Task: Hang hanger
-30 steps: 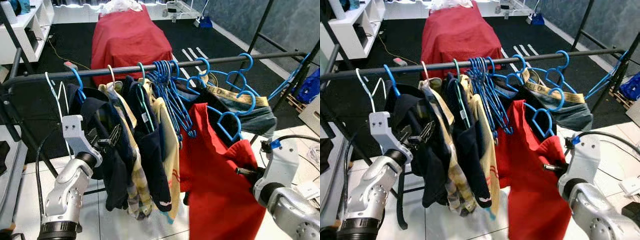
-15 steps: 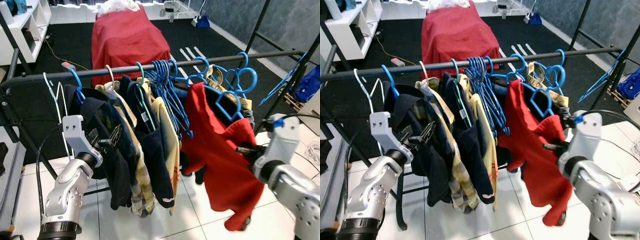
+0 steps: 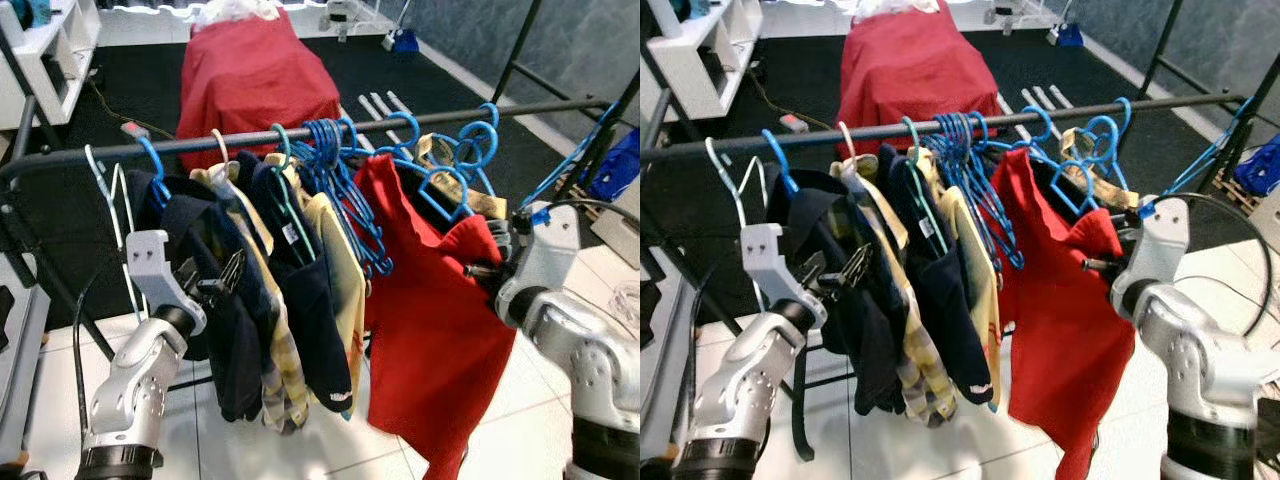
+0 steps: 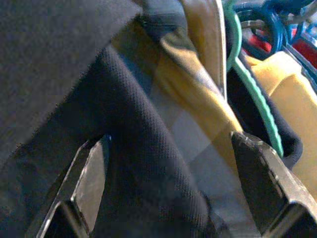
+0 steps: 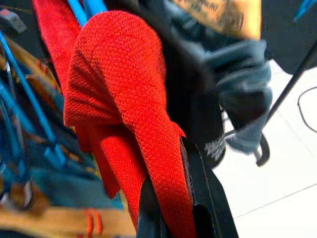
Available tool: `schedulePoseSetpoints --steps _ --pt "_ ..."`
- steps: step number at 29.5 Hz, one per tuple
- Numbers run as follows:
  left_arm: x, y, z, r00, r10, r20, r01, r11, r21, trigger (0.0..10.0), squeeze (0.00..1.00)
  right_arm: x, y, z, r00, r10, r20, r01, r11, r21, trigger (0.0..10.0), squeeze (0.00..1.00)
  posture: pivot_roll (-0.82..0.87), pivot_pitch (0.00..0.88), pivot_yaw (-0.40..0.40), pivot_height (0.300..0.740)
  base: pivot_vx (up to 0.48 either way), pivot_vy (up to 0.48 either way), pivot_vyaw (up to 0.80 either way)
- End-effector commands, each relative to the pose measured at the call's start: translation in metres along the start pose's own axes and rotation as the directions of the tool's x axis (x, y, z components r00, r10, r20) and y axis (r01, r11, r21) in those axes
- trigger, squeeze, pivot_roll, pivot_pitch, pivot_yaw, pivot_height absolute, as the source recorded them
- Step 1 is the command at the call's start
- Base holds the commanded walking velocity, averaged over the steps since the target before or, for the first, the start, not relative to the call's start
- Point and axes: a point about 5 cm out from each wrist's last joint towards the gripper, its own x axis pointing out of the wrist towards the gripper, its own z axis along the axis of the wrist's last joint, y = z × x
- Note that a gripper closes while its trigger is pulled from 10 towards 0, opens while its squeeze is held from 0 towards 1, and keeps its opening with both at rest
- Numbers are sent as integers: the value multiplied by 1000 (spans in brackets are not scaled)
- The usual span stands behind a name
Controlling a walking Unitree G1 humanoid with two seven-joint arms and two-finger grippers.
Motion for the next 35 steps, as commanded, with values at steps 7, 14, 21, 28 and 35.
schedulePoseSetpoints --steps 7,14,21,28,35 --pt "-4 1 -1 1000 11 -17 -11 1000 18 10000 0 24 9 15 993 101 57 -98 994 -40 10000 0 -78 118 -18 740 0 0 0" --pt "-5 2 0 1000 14 -18 -13 1000 22 10000 0 31 29 8 982 187 19 -184 979 -92 10000 0 -70 125 -13 740 0 0 0" --pt "-5 2 0 1000 12 -21 -12 1000 23 10000 0 39 29 5 985 174 0 -173 979 -108 10000 0 -67 128 -12 740 0 0 0" --pt "-5 4 2 1000 15 -22 -14 1000 24 10000 0 56 36 7 984 181 -4 -179 970 -167 10000 0 -57 132 -8 740 0 0 0" --pt "-7 5 3 1000 17 -23 -17 1000 21 10000 0 66 34 8 985 171 6 -167 970 -174 10000 0 -35 141 -5 740 0 0 0"
